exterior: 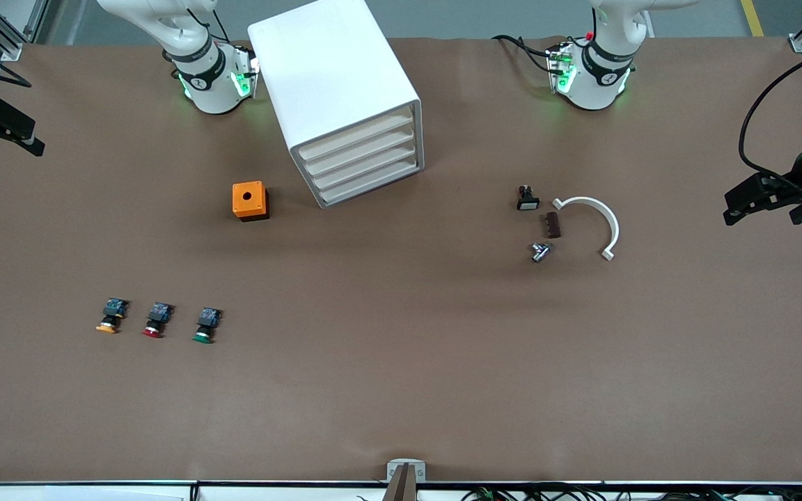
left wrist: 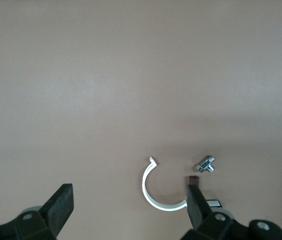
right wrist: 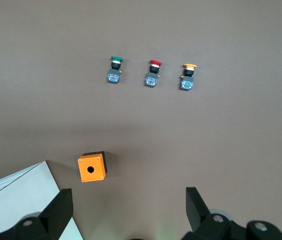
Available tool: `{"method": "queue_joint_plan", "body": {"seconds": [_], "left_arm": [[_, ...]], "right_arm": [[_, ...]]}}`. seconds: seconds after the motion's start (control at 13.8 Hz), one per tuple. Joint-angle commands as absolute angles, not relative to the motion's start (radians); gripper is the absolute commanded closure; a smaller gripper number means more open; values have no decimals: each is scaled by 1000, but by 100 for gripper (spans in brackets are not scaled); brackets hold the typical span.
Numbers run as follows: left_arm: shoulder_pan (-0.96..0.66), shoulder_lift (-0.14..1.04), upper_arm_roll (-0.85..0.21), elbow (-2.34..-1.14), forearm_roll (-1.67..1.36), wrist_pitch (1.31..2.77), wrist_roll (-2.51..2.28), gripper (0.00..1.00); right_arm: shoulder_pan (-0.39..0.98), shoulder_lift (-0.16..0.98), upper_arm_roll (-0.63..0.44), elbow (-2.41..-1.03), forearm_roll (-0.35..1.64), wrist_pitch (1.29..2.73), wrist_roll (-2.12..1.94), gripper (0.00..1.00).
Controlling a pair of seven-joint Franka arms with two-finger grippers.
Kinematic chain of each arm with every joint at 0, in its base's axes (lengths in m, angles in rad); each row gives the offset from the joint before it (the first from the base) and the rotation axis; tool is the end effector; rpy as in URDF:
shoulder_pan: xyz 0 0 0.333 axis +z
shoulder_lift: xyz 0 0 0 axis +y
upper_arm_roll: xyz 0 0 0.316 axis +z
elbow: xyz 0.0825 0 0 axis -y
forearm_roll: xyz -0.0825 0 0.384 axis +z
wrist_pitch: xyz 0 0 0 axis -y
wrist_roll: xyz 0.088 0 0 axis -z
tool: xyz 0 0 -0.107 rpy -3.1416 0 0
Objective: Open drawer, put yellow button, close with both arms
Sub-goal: 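Move the left gripper toward the white cabinet's drawer handle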
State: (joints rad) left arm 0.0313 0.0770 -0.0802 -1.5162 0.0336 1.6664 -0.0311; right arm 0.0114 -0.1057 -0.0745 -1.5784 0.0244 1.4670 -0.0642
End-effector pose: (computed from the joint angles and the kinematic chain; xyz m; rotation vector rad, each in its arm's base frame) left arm 0.5874 -0.0236 0.6155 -3.1149 0.0301 -0.1161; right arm 0.5093 -0.0318 0.6681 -3.1091 -0.0062 0.0061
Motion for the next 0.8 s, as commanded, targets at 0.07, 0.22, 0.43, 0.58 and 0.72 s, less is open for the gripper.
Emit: {"method": "queue_joint_plan", "body": {"seconds": [0.07, 0.22, 0.43, 0.58, 0.72], "left_arm": [[34, 81, -84, -1499, 52, 1669, -35, 0], [37, 83, -86, -1497, 45, 1667, -38, 0], [28, 84, -86, -1509, 43, 1655, -40, 0], [12, 110, -101, -1508, 41, 1655, -70, 0], [-15, 139, -110, -1506, 16, 1654, -133, 0]], "right_arm": [[-8, -110, -64, -1577, 32, 1468, -74, 0], [-9, -107, -64, -1574, 31, 1470, -74, 0], [-14, -89, -69, -1556, 37, 1462, -72, 0], [-26, -80, -71, -1551, 40, 1462, -68, 0], [-15, -42, -68, -1551, 37, 1460, -66, 0]]}}
